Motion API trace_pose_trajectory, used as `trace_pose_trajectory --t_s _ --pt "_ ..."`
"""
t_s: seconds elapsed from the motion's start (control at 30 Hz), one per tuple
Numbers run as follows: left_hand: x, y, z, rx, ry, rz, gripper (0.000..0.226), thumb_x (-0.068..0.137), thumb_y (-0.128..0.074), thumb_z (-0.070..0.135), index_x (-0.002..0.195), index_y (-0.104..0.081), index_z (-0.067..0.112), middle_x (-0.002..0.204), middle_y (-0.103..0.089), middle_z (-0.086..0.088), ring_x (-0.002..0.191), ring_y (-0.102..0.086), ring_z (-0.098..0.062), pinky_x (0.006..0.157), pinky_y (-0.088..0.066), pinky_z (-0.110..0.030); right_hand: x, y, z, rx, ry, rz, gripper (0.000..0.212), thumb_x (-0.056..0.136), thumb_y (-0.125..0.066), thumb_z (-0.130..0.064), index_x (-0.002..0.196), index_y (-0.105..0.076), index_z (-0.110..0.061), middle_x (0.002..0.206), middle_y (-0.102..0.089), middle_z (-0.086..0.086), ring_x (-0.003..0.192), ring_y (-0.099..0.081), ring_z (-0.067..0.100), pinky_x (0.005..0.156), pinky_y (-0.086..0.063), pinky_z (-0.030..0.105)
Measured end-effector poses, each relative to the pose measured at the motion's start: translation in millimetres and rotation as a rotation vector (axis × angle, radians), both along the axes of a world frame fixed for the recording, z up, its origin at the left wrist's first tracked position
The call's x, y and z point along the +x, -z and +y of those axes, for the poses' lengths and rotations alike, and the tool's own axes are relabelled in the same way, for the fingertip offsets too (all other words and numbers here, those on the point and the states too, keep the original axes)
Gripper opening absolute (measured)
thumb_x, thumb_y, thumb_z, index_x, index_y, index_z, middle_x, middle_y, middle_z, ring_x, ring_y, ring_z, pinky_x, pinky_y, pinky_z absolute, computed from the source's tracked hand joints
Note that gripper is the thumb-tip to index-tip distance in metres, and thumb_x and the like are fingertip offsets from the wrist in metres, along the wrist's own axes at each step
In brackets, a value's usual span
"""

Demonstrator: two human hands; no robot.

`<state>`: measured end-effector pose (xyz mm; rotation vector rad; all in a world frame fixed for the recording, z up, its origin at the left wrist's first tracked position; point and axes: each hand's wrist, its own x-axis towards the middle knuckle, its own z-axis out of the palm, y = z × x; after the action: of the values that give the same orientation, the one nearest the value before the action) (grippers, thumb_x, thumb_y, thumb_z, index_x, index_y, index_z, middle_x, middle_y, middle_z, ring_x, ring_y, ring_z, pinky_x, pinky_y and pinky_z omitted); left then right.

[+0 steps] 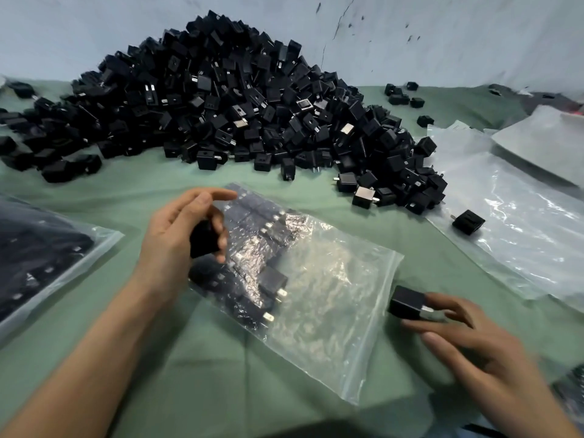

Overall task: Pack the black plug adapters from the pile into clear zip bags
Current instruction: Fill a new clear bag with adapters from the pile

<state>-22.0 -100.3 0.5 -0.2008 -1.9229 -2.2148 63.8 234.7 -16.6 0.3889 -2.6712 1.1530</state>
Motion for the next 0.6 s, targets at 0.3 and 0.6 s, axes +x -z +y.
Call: trace_pose_trajectory --t_s 0.3,0.6 --pt "0.7 9.9 1.0 0.1 -0.007 0.028 0.032 0.093 -0.044 0.03 0.097 -0.072 0.016 0.068 -0.054 -0.003 0.056 -0.054 -0.016 0.047 -0.047 -0.024 -32.1 13.2 -65.7 0.311 -0.184 -0.076 0.039 0.085 -0.041 -0.057 0.123 -0.036 -0.066 0.142 -0.016 -0.035 0.139 -0.01 -0.001 0.107 0.0 0.024" --pt "2.5 12.2 1.3 0.071 -0.007 0.035 0.035 0.085 -0.039 0.019 0.101 -0.07 0.017 0.076 -0.055 -0.007 0.066 -0.054 -0.02 0.054 -0.047 -0.03 -44.6 8.3 -53.5 0.317 -0.426 -0.238 0.043 0.085 -0.029 -0.075 0.126 -0.016 -0.076 0.146 0.013 -0.043 0.139 0.021 -0.006 0.118 0.004 0.05"
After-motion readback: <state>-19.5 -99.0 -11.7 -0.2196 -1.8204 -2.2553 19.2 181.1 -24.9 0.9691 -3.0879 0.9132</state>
